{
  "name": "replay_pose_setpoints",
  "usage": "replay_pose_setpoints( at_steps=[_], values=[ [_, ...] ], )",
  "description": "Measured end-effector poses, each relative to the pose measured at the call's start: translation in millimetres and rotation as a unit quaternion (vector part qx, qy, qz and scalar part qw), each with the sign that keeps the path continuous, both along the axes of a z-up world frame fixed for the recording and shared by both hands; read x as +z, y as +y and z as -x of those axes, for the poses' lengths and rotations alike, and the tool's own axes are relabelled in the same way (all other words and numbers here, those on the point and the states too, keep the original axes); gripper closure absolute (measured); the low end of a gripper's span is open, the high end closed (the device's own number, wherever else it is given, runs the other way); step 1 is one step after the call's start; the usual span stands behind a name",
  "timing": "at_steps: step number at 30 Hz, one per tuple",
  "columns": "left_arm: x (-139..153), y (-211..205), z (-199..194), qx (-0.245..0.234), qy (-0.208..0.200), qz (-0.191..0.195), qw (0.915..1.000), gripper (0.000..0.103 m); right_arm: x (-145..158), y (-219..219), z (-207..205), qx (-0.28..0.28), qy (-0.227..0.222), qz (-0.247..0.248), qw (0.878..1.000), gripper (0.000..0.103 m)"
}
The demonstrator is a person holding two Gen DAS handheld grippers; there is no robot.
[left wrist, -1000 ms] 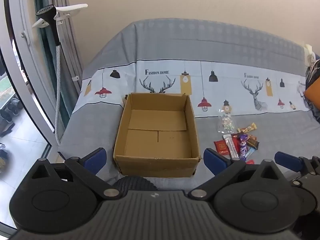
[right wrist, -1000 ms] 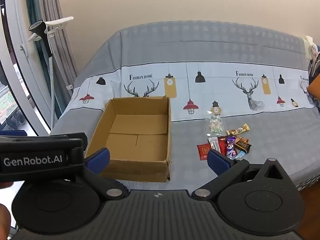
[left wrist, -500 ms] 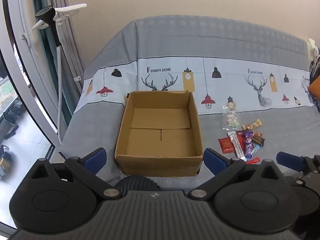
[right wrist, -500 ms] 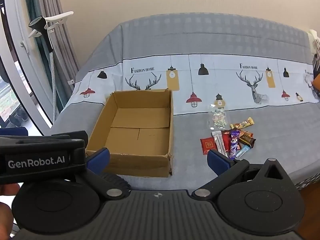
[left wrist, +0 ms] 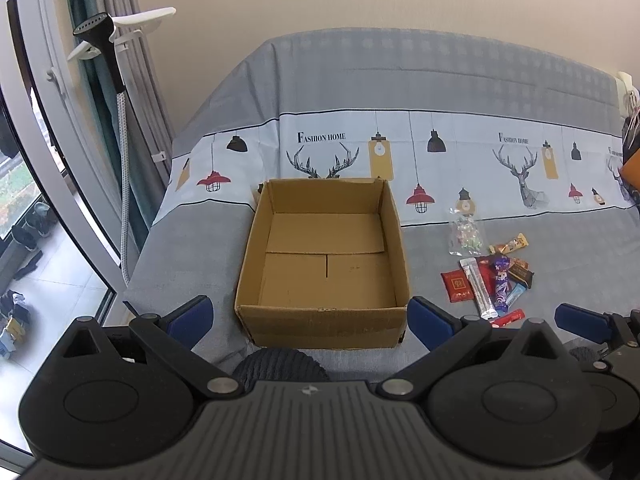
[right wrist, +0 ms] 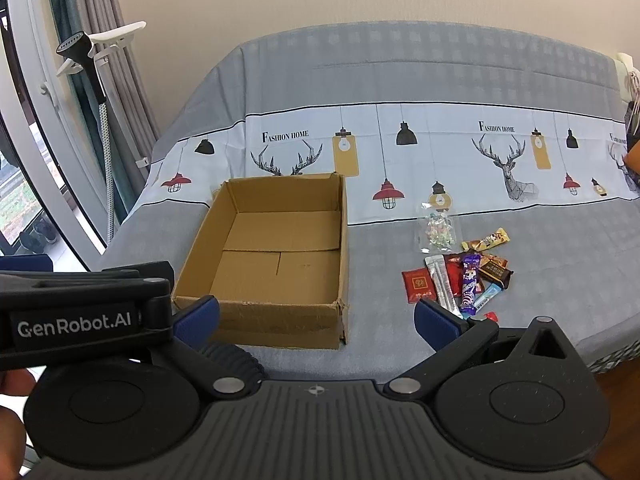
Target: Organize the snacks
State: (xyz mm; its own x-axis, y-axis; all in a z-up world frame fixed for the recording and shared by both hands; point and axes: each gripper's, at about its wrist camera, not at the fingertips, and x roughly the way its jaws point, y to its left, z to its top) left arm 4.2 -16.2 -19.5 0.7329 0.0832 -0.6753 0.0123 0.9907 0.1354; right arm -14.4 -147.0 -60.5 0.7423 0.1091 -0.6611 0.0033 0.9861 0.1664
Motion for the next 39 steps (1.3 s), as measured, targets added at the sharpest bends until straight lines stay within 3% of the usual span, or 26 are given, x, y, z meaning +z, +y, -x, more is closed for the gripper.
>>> replay_pose_setpoints(
  at_steps=[39],
  values=[
    [-13.4, 0.8, 1.6, 0.001, 0.001, -0.004, 1.0000, 0.000, -8.9, -1.6, -2.6, 0.001, 0.014, -0.003, 1.000, 0.000]
  ],
)
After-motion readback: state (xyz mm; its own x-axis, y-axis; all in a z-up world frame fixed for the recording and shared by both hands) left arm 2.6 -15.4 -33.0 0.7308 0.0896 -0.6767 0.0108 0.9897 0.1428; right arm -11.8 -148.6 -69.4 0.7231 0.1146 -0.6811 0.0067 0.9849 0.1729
